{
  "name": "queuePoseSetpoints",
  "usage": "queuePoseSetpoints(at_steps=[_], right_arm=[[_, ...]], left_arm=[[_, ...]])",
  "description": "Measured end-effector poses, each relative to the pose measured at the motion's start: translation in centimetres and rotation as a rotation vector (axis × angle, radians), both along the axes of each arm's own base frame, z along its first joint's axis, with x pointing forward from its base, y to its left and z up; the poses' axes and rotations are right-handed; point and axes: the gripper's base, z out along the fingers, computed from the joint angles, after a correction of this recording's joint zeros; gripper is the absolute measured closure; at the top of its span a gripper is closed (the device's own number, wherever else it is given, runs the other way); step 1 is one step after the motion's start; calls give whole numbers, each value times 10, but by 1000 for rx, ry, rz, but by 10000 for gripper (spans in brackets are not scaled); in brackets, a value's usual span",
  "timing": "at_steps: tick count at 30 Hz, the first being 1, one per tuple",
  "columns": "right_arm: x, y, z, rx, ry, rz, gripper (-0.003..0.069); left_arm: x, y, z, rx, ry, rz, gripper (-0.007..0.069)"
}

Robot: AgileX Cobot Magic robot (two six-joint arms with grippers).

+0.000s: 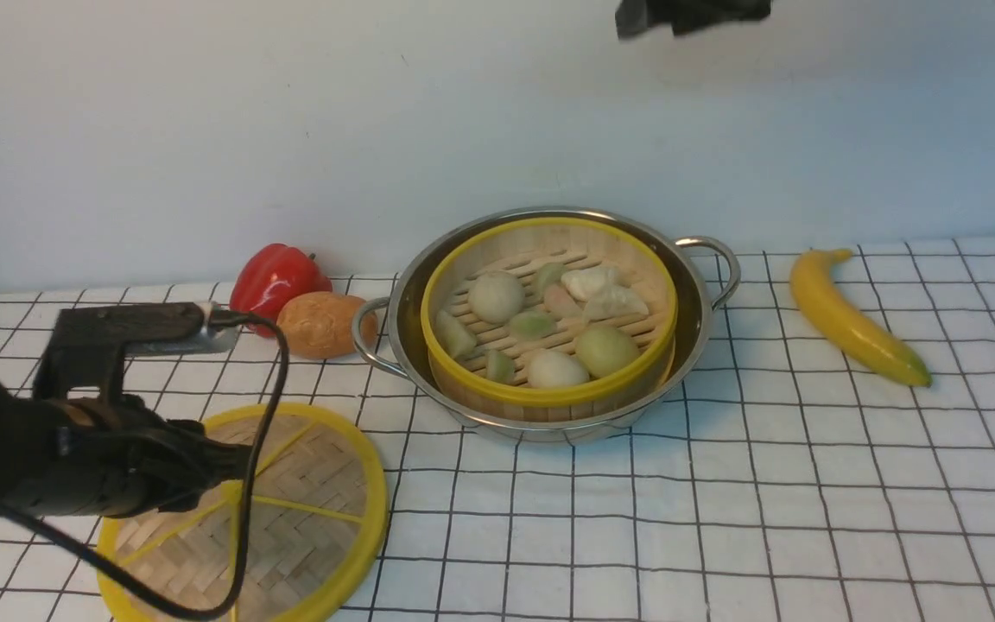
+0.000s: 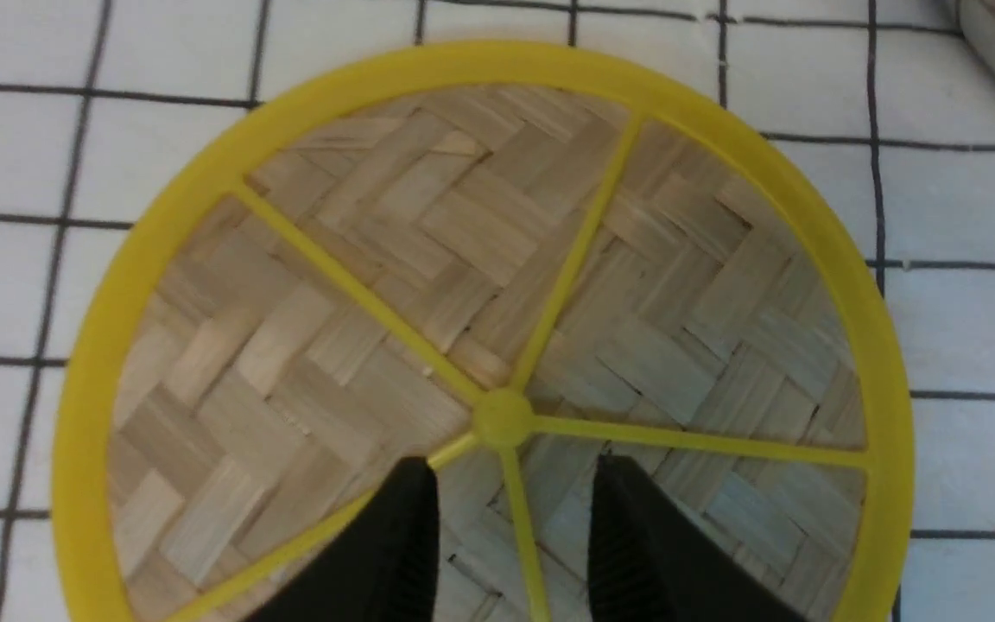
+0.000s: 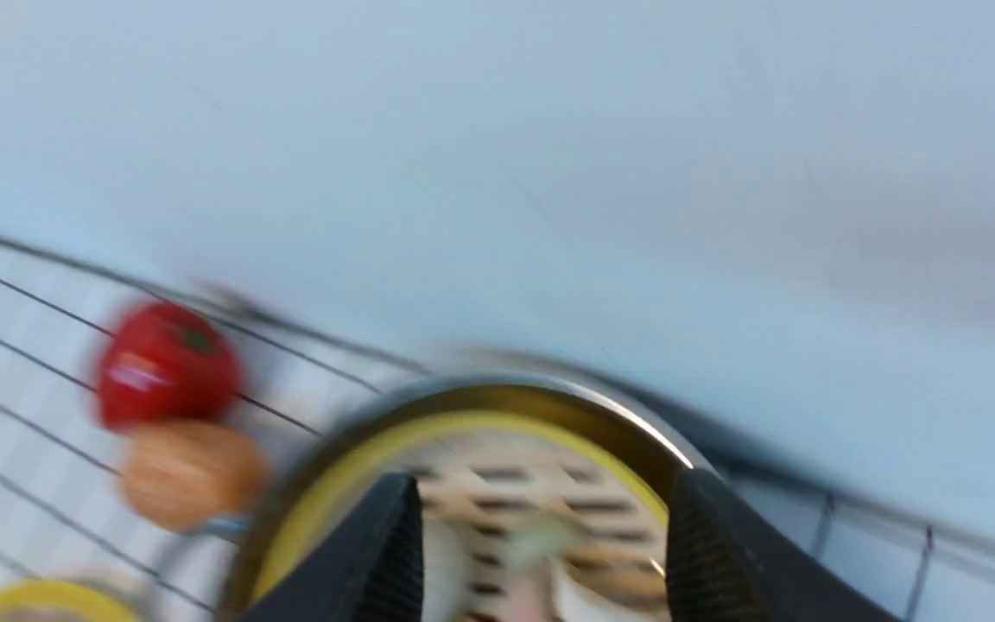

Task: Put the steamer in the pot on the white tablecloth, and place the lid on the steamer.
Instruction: 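Grasp the bamboo steamer lid lying on the table by its centre knob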

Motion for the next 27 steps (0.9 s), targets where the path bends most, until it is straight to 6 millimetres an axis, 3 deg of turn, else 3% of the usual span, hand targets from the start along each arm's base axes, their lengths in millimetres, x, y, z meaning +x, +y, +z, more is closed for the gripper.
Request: queuePoseSetpoints(at_steps=[4,5,6,9,10,11,15,19,27], right_arm=[[-64,-17,84,82,-190,57,273],[-71,-19,92,87,-211,62,273],[-95,-27,115,108,-275,77,273],[-144,-43,156,141,-392,93,273],[-147,-44,158,143,-399,94,273],[-179,-55,178,162,-464,98,273],[-225,-71,197,170,-531,110,273],[-258,-82,197,154,-534,117,272],[-297,-96,152,80,-405,136,272]], left_arm=[[25,-5,4,9,53,-54,382],[27,-5,3,8,66,-58,382],[35,-6,7,8,78,-67,382],[43,-8,11,9,120,-85,382],[43,-8,11,9,125,-86,382],[45,-8,11,18,143,-95,382],[46,-5,2,55,188,-117,382],[48,-4,-10,77,226,-125,382],[51,-3,-23,94,261,-133,382]])
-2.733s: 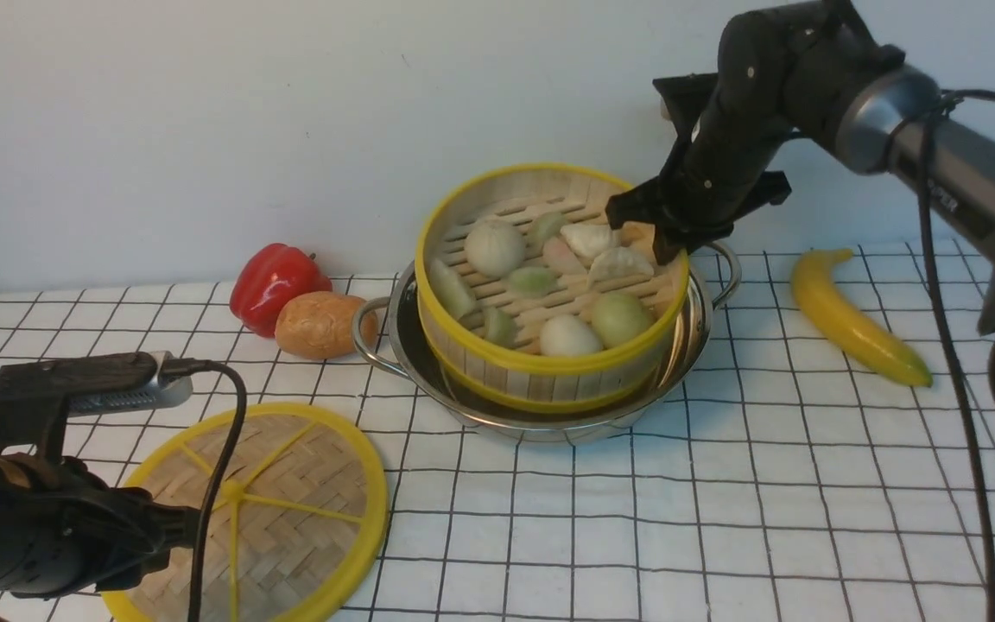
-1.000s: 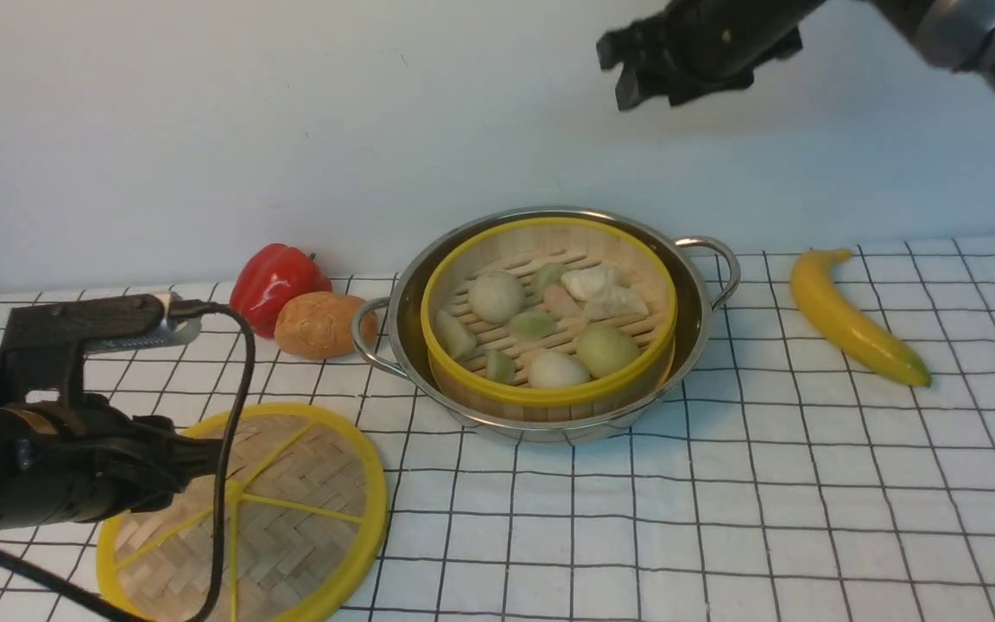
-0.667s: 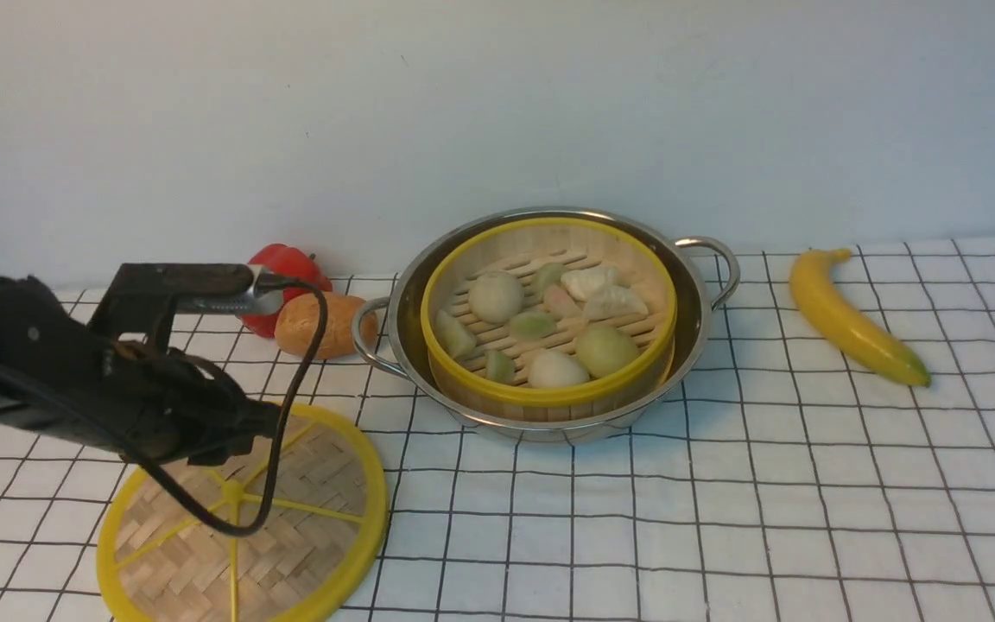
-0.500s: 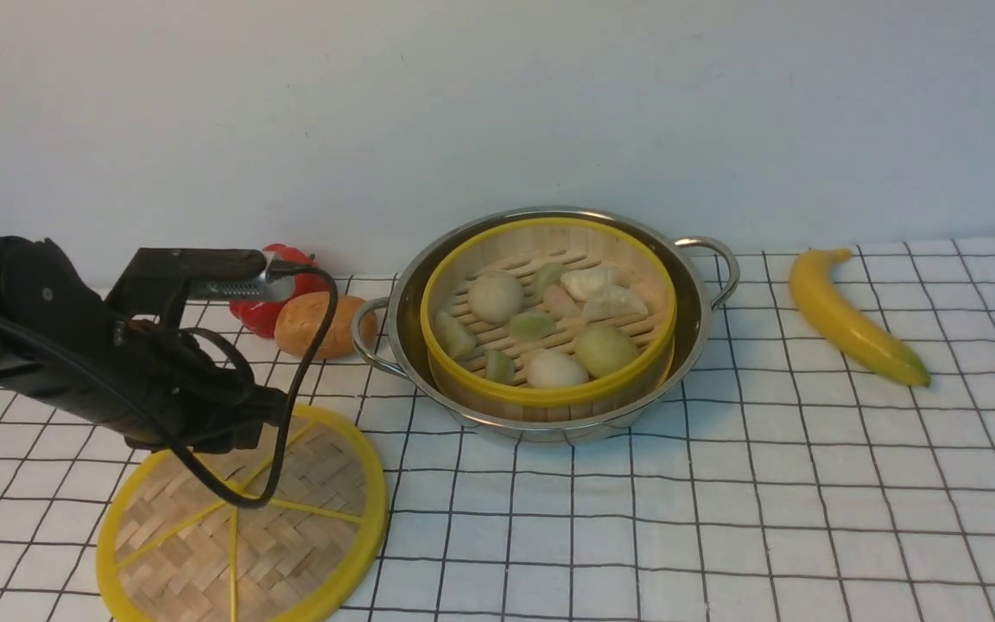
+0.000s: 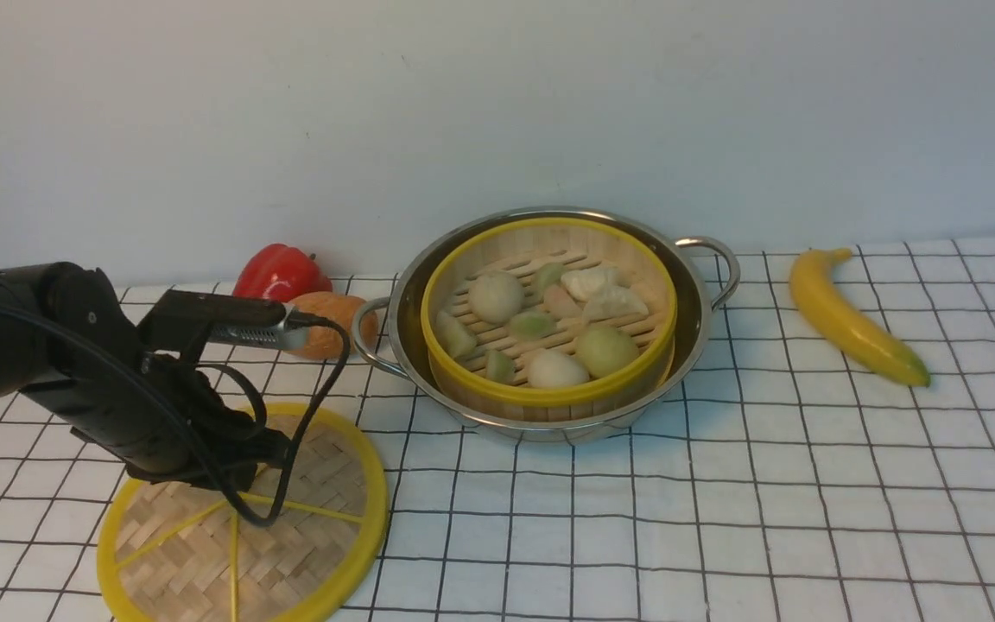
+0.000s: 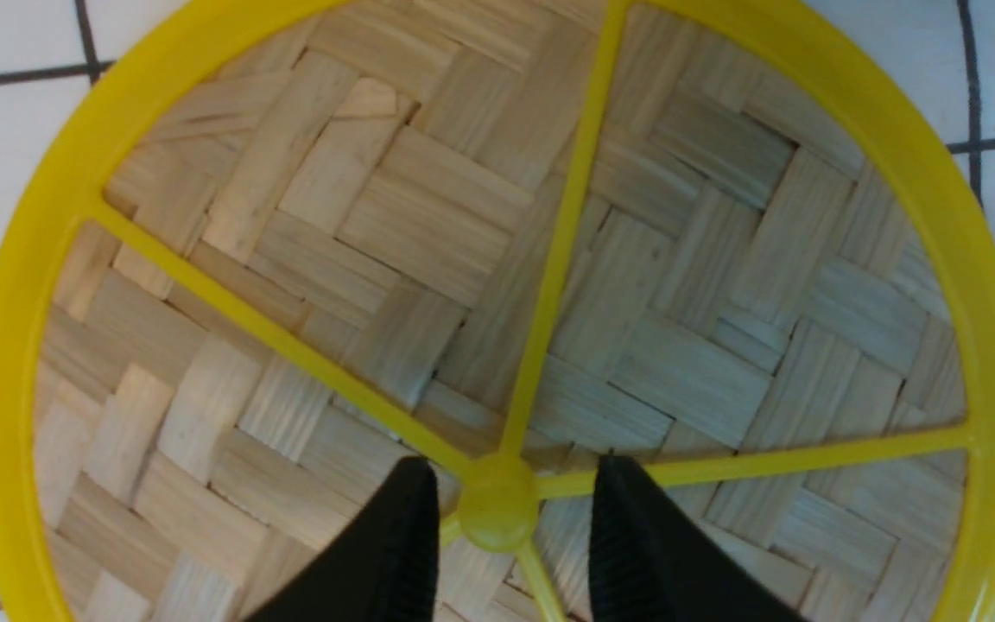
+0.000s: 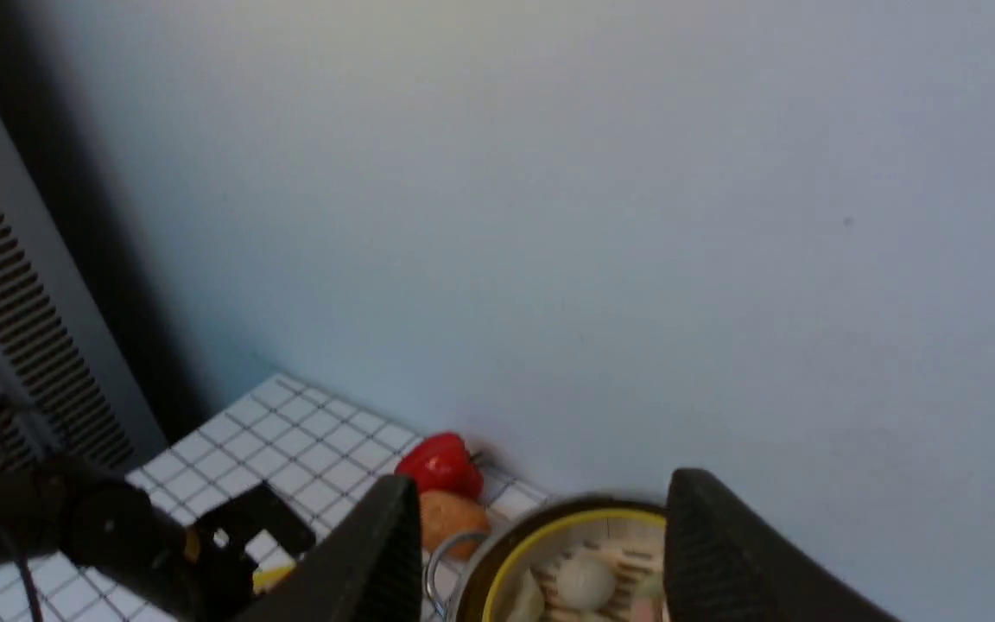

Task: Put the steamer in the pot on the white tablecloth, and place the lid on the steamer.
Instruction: 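Grasp the bamboo steamer lid lying on the table by its centre knob, then place the yellow bamboo steamer lid onto the steamer in the pot with the left gripper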

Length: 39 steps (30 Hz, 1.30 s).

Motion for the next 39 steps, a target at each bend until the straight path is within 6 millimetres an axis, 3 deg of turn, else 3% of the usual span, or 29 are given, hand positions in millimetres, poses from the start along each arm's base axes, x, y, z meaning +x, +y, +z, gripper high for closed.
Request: queuePoseSetpoints(at_steps=[6,10,12,14,16,21,23,24,25,26,28,31,32,33,35,39], right_arm=[[-27,-10,-23,-19,38,2,272],[-42,-15,-24,-14,20,2,272],[-48,-17,-23,-9,7,2,272],[-56,-20,-21,-3,-11,2,272],[-59,-21,-20,0,-18,2,272],[-63,-22,-19,6,-27,0,272],[-63,-22,-19,17,-19,-4,272],[-63,-22,-19,18,-18,-4,272],[-63,-22,-19,21,-15,-6,272],[-63,-22,-19,21,-15,-6,272],[-63,-22,-19,26,-12,-8,272],[-63,-22,-19,30,-10,-2,272],[-63,-22,-19,31,-10,-1,272],[-63,-21,-19,35,-8,4,272],[-64,-21,-19,41,-6,12,272],[-65,-19,-18,70,11,21,272]], left_arm=[[2,0,-12,5,32,-2,382],[5,0,-17,7,35,0,389],[5,0,-18,6,35,7,421],[6,1,-16,19,29,11,500],[7,3,-14,44,31,0,508],[9,10,21,127,52,5,507],[16,9,58,131,-12,20,507],[16,8,61,130,-20,20,507],[23,1,86,111,-100,11,507],[24,1,88,108,-109,12,507],[36,-25,122,58,-232,-57,507],[47,-74,142,-10,-311,-194,507],[49,-75,142,-9,-314,-195,507],[57,-101,142,-33,-338,-256,507],[66,-131,138,-53,-351,-316,507],[89,-175,124,-77,-368,-375,507]])
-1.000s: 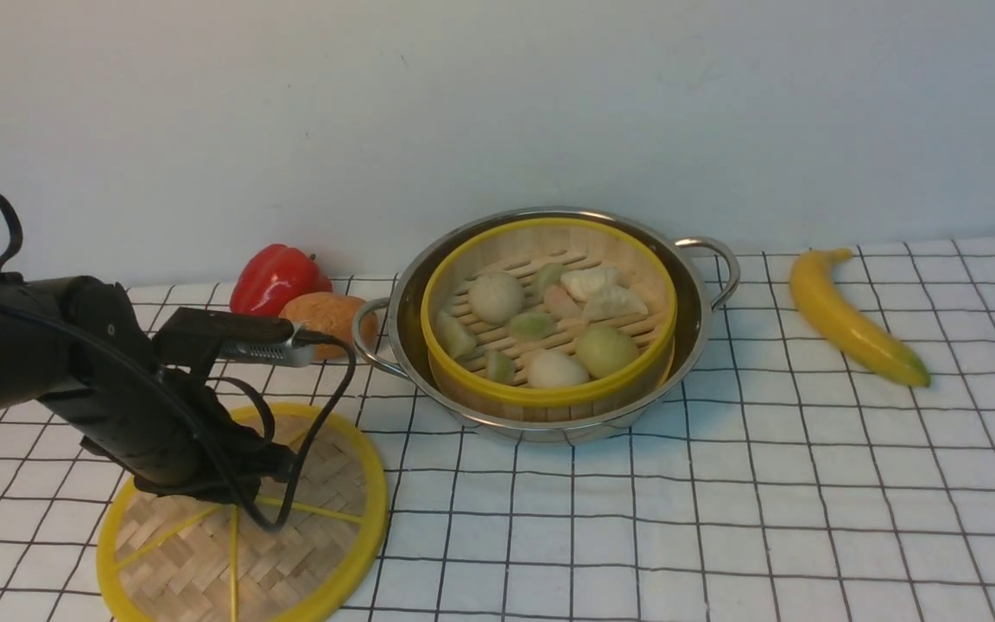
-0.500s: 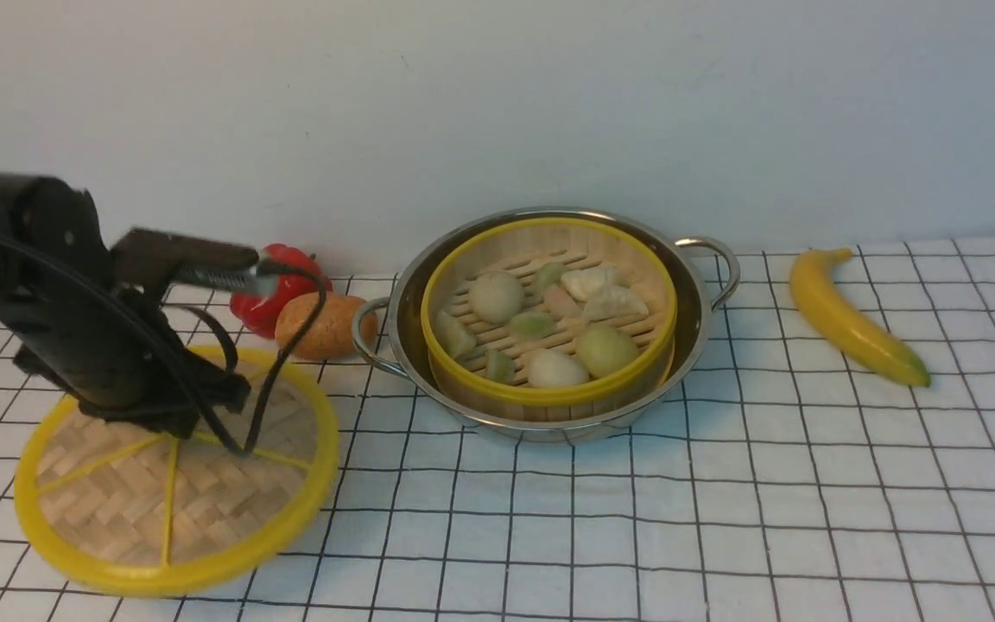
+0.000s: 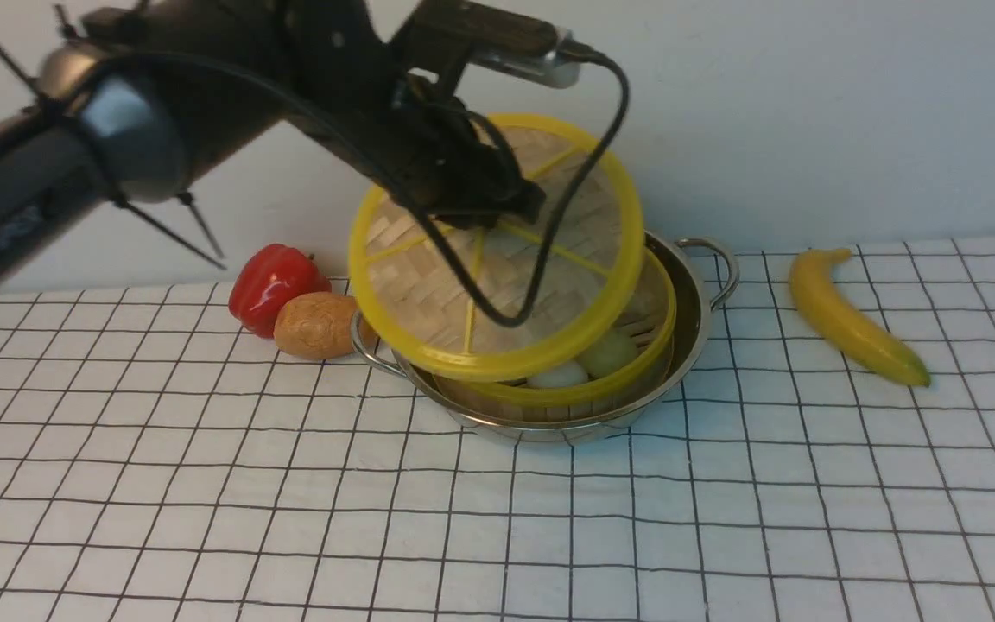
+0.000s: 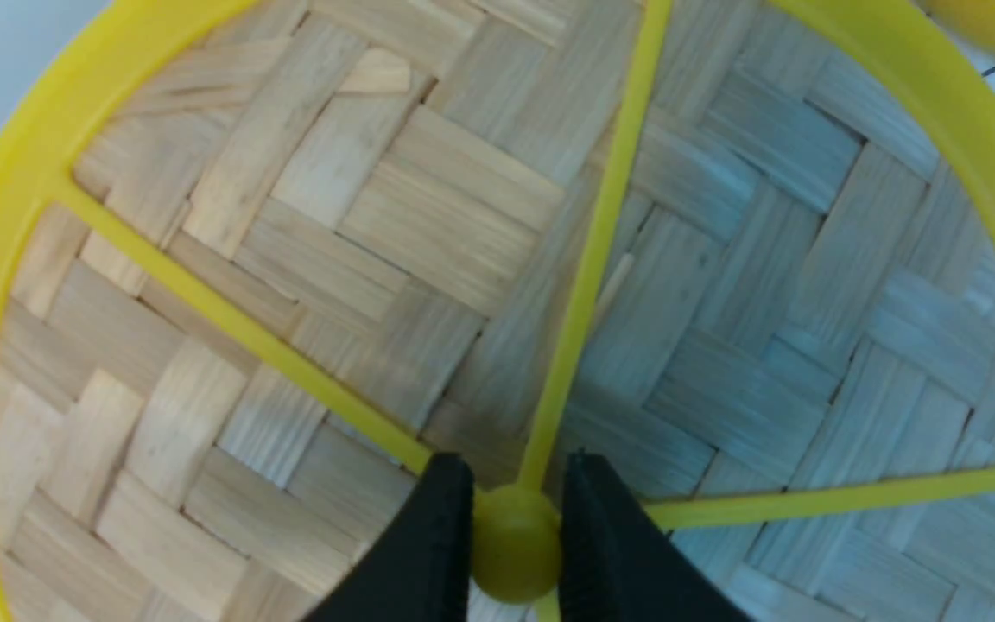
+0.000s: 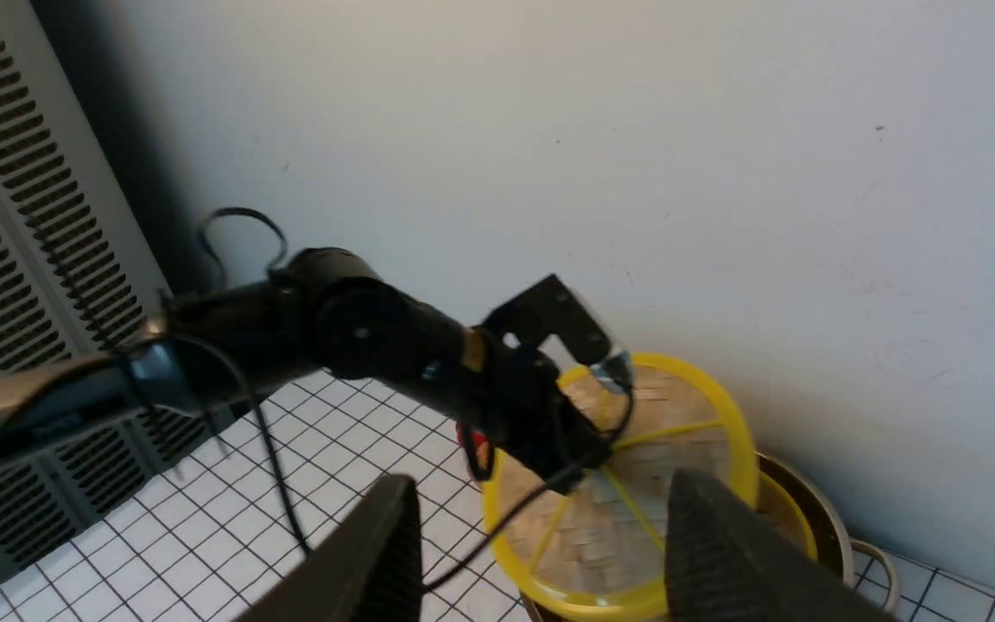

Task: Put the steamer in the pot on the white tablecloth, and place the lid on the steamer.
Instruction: 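Place the yellow bamboo steamer lid onto the steamer in the pot with the left gripper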

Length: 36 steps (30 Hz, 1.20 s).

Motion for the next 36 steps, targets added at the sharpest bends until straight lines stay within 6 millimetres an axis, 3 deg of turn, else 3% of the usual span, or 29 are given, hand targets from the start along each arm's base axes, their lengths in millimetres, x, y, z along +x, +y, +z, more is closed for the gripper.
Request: queuePoseSetpoints(at_steps=[8,30,36], right_arm=[[-1,1,0,27,16,13,272],[-1,1,0,31,19,11,272],[-1,1,0,32,20,11,272]], left_arm=[[30,-25,-30,20,42,-17,507],[47,-30,-76,71,71,-15,507],[49,-32,-79,62,53,-16,507]])
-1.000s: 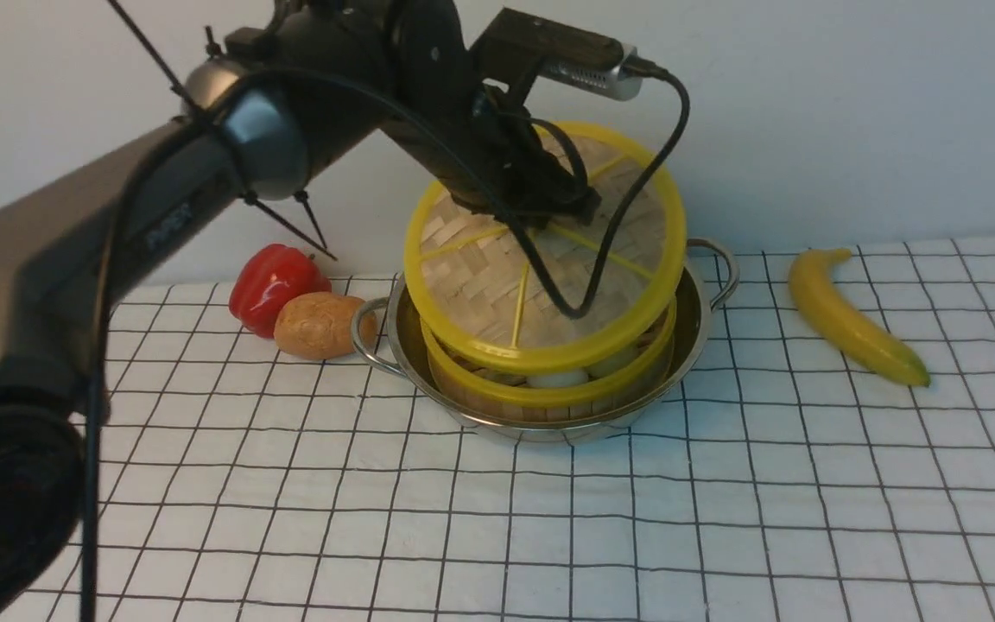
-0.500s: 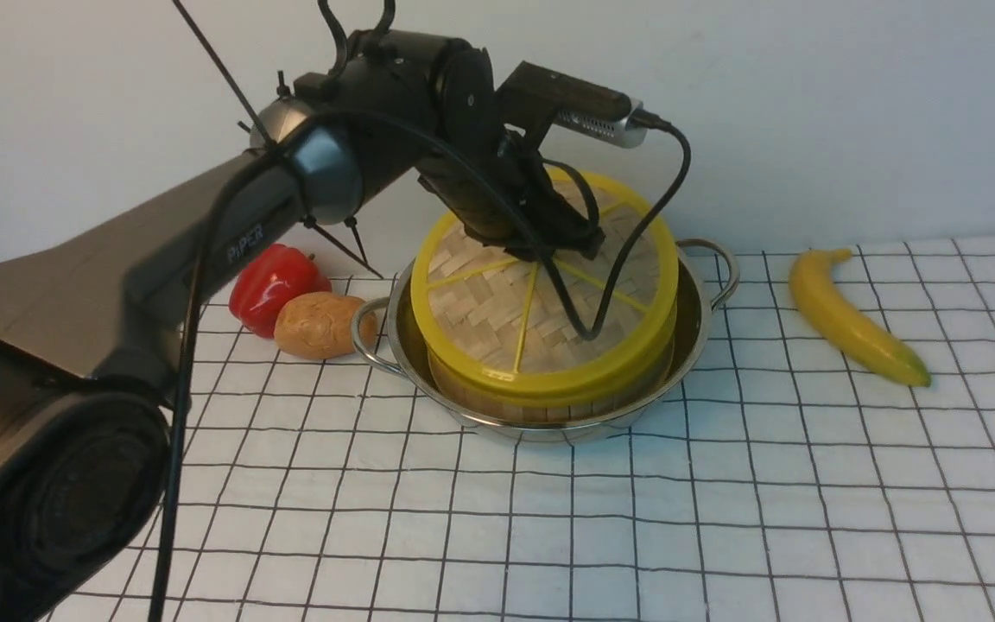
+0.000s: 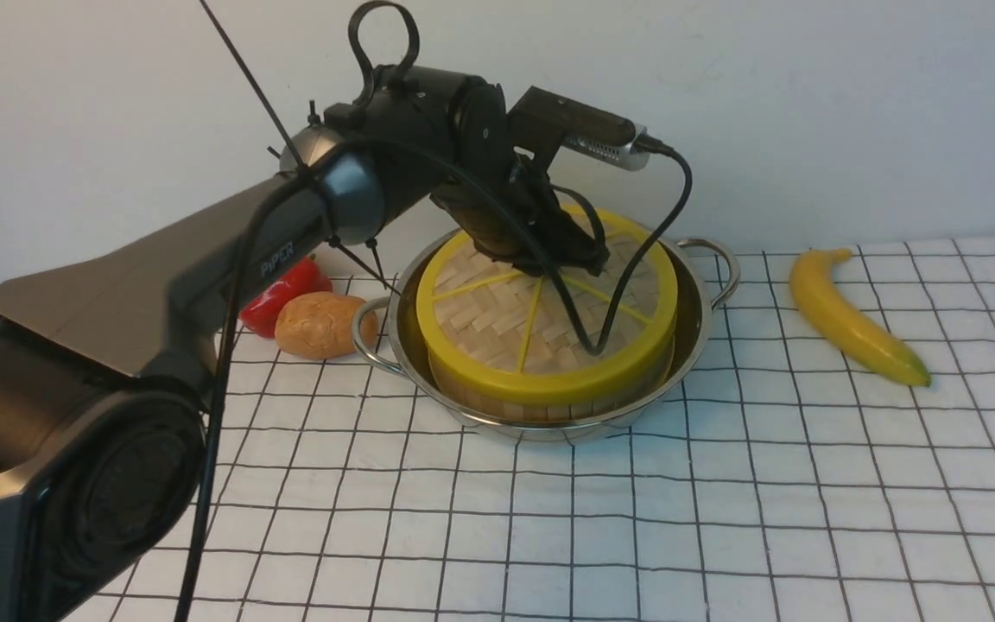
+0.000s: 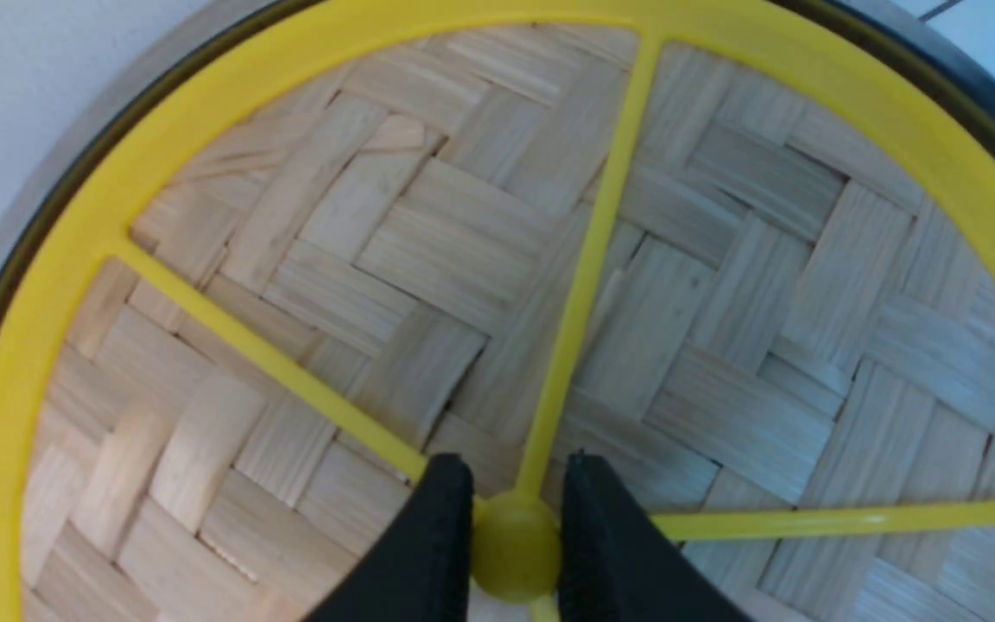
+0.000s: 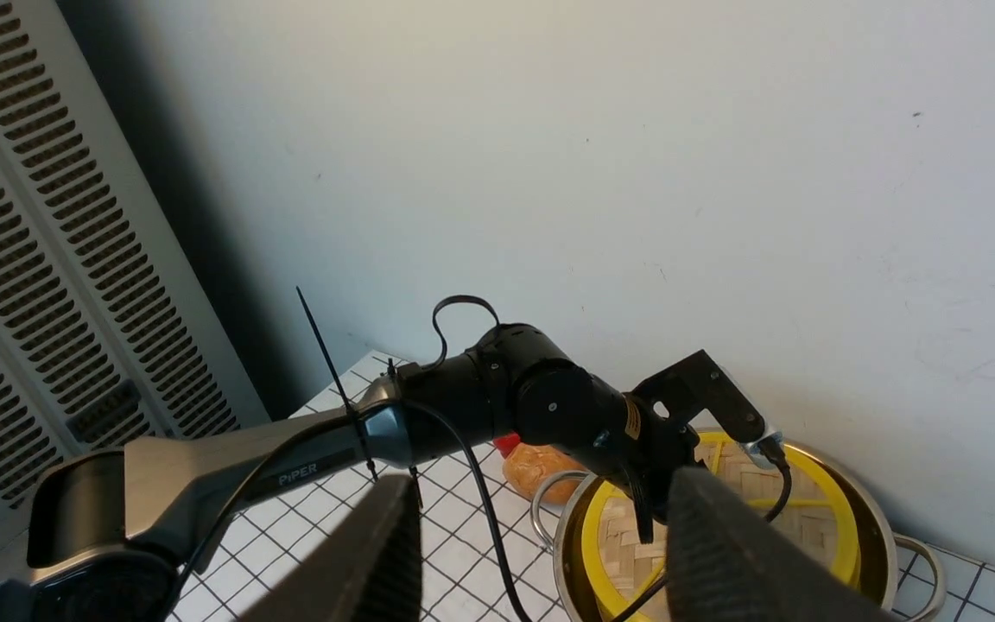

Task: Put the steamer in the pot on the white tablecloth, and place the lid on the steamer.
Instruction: 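Place the yellow bamboo steamer lid onto the steamer in the pot with the left gripper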

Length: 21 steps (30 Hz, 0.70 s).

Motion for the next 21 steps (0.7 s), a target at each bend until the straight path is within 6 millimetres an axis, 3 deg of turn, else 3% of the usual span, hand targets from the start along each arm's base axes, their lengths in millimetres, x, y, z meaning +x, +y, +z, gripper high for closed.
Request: queuePoseSetpoints(at_steps=[21], right_arm=[[0,-1,0,-5,-2,-7,272]], left_arm=[[3,-1,0,-16,-28,1,507]])
